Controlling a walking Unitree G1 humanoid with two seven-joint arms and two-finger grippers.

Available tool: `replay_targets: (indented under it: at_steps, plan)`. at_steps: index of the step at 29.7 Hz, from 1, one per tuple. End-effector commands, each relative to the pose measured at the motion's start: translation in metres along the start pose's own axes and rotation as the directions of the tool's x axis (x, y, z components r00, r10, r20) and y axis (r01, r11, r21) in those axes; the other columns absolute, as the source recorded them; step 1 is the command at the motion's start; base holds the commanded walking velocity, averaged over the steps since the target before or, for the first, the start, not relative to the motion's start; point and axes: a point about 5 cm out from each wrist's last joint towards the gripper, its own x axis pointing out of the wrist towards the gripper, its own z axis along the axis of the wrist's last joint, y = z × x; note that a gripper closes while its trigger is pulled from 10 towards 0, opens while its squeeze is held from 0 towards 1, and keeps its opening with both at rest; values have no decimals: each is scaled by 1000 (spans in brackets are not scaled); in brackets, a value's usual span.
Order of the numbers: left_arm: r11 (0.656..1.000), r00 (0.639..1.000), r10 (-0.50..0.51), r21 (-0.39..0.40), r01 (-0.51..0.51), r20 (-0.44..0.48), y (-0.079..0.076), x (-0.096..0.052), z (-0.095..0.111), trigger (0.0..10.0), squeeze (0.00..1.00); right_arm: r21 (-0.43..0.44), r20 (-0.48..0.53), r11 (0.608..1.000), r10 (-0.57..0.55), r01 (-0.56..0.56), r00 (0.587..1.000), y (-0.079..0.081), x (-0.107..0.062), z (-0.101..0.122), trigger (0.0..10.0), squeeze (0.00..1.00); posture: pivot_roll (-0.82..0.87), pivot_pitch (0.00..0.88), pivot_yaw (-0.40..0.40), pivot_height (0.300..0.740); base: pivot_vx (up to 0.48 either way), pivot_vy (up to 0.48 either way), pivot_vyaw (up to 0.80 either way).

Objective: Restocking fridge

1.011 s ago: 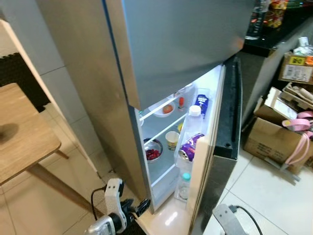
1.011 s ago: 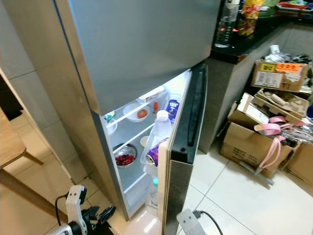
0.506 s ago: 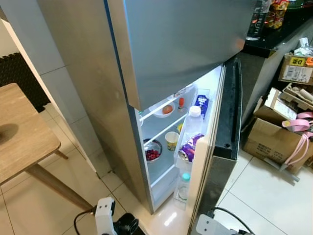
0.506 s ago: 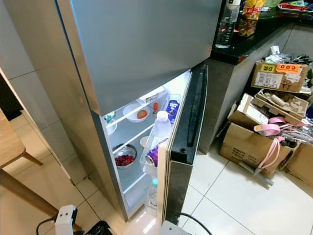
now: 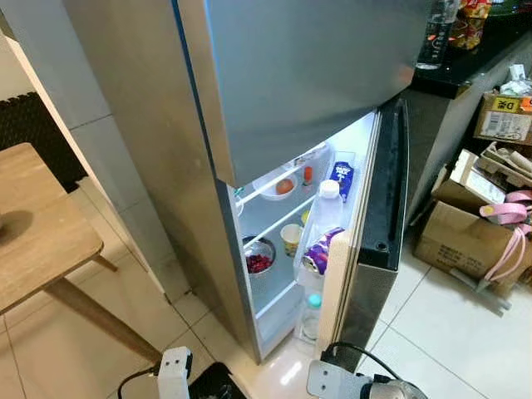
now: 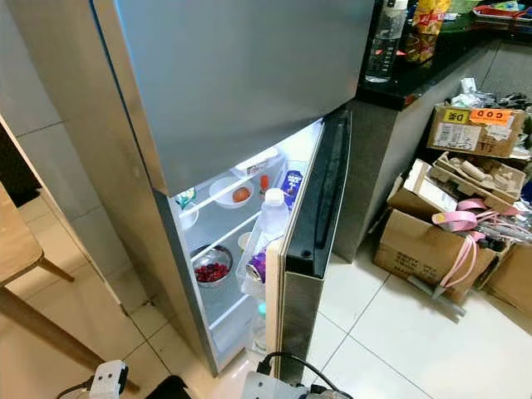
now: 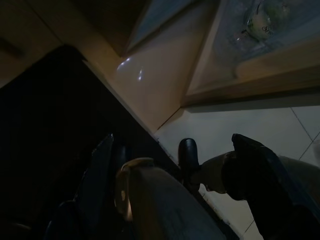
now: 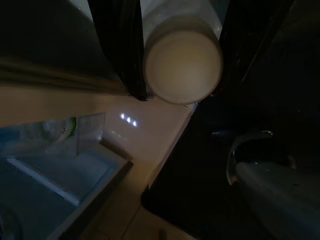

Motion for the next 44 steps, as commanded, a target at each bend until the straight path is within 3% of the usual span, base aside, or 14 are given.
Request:
replay_targets:
  at_steps: [1,6,9,12,14,22,33,36,39,40,41,42,43,44]
  plan:
    - [999,999,32,6,-32,-31,7,-4,-6,10000,0,-80,182,991,-92,108,979,-28,6,45,10000,0,-117,0,24,740,0,0,0]
    - [999,998,39,5,-39,-40,7,-5,-9,10000,0,-105,172,963,-229,249,958,-46,4,52,10000,0,-117,0,23,740,0,0,0]
    - [999,997,41,12,-40,-58,6,-5,-13,10000,0,-44,147,921,-378,388,914,-64,-3,50,10000,0,-121,0,26,740,0,0,0]
    - [999,997,39,17,-38,-64,5,-5,-14,10000,0,-29,131,907,-412,419,902,-68,-5,48,10000,0,-121,0,26,740,0,0,0]
    - [999,997,39,18,-38,-69,5,-5,-15,10000,0,-16,2,864,-503,503,864,-73,-13,24,10000,0,-124,0,26,740,0,0,0]
    - [999,996,37,22,-36,-75,4,-5,-17,10000,0,38,-172,798,-588,602,790,-72,-32,-14,10000,0,-127,0,28,740,0,0,0]
    - [999,995,31,36,-28,-91,3,-5,-19,10000,0,100,-536,554,-670,827,514,-48,-101,-108,10000,0,-147,0,32,740,0,0,0]
    - [999,995,27,42,-23,-95,2,-5,-19,10000,0,111,-545,551,-662,827,514,-43,-103,-112,10000,0,-155,0,35,740,0,0,0]
    - [998,994,14,63,-8,-105,-1,-2,-17,10000,0,203,-506,583,-626,787,594,-29,-94,-111,10000,0,-165,0,40,740,0,0,0]
    - [998,994,14,63,-8,-105,-1,-2,-17,10000,0,203,-506,583,-626,787,594,-29,-94,-111,10000,0,-165,0,40,740,0,0,0]
    - [997,994,7,71,0,-105,-3,0,-15,10000,0,274,-476,622,-575,734,665,-15,-81,-106,10000,0,-172,0,43,740,0,0,0]
    - [997,994,7,71,0,-105,-3,0,-15,10000,0,274,-476,622,-575,734,665,-15,-81,-106,10000,0,-172,0,43,740,0,0,0]
    - [997,995,0,77,8,-104,-5,1,-13,10000,0,312,-462,663,-520,680,718,-2,-69,-102,10000,0,-173,0,43,740,0,0,0]
    - [997,995,-4,80,12,-104,-6,2,-13,10000,0,319,-472,677,-493,663,730,6,-65,-103,10000,0,-172,0,42,740,0,0,0]
